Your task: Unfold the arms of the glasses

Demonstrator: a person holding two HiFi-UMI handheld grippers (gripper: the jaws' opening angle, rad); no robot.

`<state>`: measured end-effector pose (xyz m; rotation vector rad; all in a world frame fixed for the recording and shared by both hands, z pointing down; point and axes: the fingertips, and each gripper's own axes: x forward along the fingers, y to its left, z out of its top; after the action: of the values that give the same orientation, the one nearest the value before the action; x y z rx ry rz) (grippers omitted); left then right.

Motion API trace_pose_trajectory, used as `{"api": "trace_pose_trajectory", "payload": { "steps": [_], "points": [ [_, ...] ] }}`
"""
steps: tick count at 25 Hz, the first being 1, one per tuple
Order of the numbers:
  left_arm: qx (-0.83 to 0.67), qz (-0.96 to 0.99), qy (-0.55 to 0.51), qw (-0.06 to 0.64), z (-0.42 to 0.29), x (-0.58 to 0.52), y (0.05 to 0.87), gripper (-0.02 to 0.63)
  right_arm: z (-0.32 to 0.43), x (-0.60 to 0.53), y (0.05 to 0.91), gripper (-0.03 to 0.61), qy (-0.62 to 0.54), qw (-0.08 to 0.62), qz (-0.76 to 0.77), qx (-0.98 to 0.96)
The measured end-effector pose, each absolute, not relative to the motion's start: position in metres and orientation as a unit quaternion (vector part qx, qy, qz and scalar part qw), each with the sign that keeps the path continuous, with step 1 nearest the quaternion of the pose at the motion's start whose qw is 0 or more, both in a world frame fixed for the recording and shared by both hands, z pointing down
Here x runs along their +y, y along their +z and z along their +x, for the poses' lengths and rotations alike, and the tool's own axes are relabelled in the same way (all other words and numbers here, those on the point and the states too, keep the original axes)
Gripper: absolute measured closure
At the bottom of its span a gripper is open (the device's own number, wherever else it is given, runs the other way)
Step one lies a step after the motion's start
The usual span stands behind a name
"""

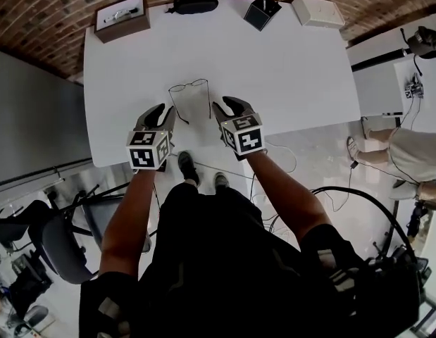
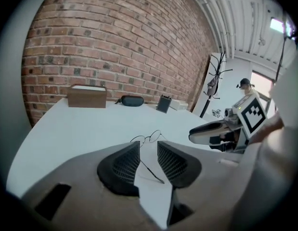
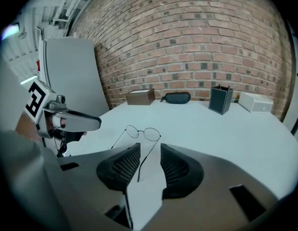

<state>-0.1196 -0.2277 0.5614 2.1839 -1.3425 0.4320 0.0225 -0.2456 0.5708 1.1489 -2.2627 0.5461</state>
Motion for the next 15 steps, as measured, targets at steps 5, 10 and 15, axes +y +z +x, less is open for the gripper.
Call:
{"api": "trace_pose_trajectory", "payload": {
  "steps": [5, 10, 15],
  "points": [
    [-0.511, 0.812, 0.103, 0.265, -0.109, -0.200, 0.526, 0.504, 0.035, -0.231, 0.532, 0.466, 0.183, 0.234, 0.421, -0.857],
    [-0.509, 0.822, 0.056, 0.251, -0.092, -0.172, 0.485, 0.550, 0.046, -0.209, 0.481, 0.521, 0.165, 0.186, 0.428, -0.869],
    [-0.520, 0.822, 0.028, 0.232, -0.080, -0.143, 0.444, 0.592, 0.057, -0.186, 0.446, 0.554, 0.149, 0.159, 0.412, -0.885]
  ]
}}
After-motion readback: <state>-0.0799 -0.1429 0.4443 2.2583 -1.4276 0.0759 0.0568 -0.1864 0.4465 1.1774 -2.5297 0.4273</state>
